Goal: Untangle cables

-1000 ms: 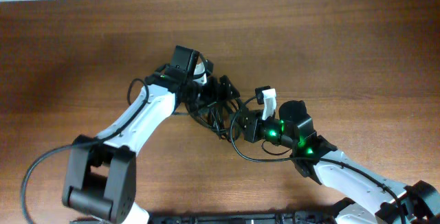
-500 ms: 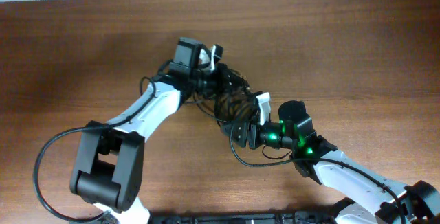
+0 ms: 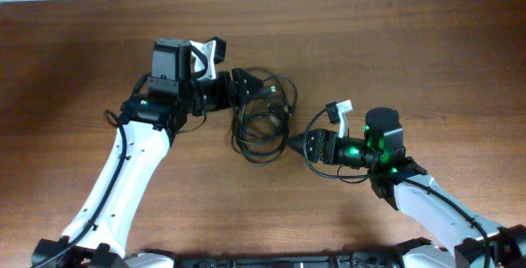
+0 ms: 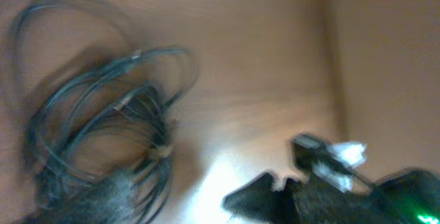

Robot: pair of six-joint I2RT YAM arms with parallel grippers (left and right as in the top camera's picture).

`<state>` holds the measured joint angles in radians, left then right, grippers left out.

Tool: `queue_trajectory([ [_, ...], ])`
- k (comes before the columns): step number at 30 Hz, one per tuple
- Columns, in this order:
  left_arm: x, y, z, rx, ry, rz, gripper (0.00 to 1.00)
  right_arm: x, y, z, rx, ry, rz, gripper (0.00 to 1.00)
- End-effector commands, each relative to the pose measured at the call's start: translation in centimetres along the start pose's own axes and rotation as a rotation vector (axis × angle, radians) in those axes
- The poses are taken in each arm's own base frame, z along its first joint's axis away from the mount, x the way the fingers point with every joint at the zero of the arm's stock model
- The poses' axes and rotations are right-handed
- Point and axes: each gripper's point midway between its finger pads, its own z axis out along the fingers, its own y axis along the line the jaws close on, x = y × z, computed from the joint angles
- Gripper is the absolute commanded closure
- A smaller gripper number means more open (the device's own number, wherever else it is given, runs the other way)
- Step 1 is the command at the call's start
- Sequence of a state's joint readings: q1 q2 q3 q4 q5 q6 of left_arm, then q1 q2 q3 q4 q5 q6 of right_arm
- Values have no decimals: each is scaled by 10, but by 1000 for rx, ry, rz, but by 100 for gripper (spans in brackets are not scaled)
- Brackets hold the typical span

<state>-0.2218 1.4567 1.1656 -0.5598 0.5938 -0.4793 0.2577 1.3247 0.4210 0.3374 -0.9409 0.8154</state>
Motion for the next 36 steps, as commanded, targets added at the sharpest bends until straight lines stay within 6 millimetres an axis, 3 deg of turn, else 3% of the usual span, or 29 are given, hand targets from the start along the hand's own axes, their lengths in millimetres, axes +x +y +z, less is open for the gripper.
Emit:
queue_trajectory([
  [1,8,45,-10,-247,-11,-66,1,-1,-15,-2,77,-22,62,14],
  [4,15,56,-10,-294,1,-106,1,0,-33,-4,163,-45,112,14],
  [5,16,71,-11,-363,-23,-197,1,-1,-34,-5,169,-52,111,14],
  [6,17,78,-9,-390,-33,-244,9,-2,-36,-5,180,-60,112,14],
  [8,18,84,5,-397,-15,-245,35,-2,-40,-6,201,-68,122,14],
  [9,20,84,14,-396,0,-237,42,-2,-43,-6,213,-70,129,14],
  [12,35,94,53,-412,70,-266,50,-3,-46,-7,232,-83,131,14],
  [14,53,106,72,-456,114,-399,65,-4,-49,-8,246,-89,136,13],
  [16,71,118,89,-505,147,-527,61,-5,-57,-10,288,-109,148,13],
  [20,91,144,114,-558,199,-622,70,-5,-65,-13,329,-125,162,13],
  [22,94,148,120,-554,209,-627,100,-5,-65,-13,329,-124,163,13],
  [24,90,142,121,-526,211,-614,100,-5,-65,-13,329,-123,163,13],
  [26,73,124,114,-470,190,-524,100,-4,-66,-13,333,-120,168,13],
  [27,57,112,101,-454,130,-466,100,-4,-66,-13,332,-120,168,13],
  [29,22,89,67,-443,-14,-323,100,-3,-63,-12,314,-108,165,12],
  [30,3,73,41,-437,-106,-227,100,-3,-54,-9,272,-94,137,3],
  [31,-10,58,19,-427,-172,-145,100,-8,-44,-7,224,-91,65,1],
  [34,-25,21,-24,-355,-282,-38,100,-26,-16,-4,118,-137,-58,1],
  [36,-26,15,-30,-342,-294,-15,100,-34,-3,-4,67,-166,-37,1],
])
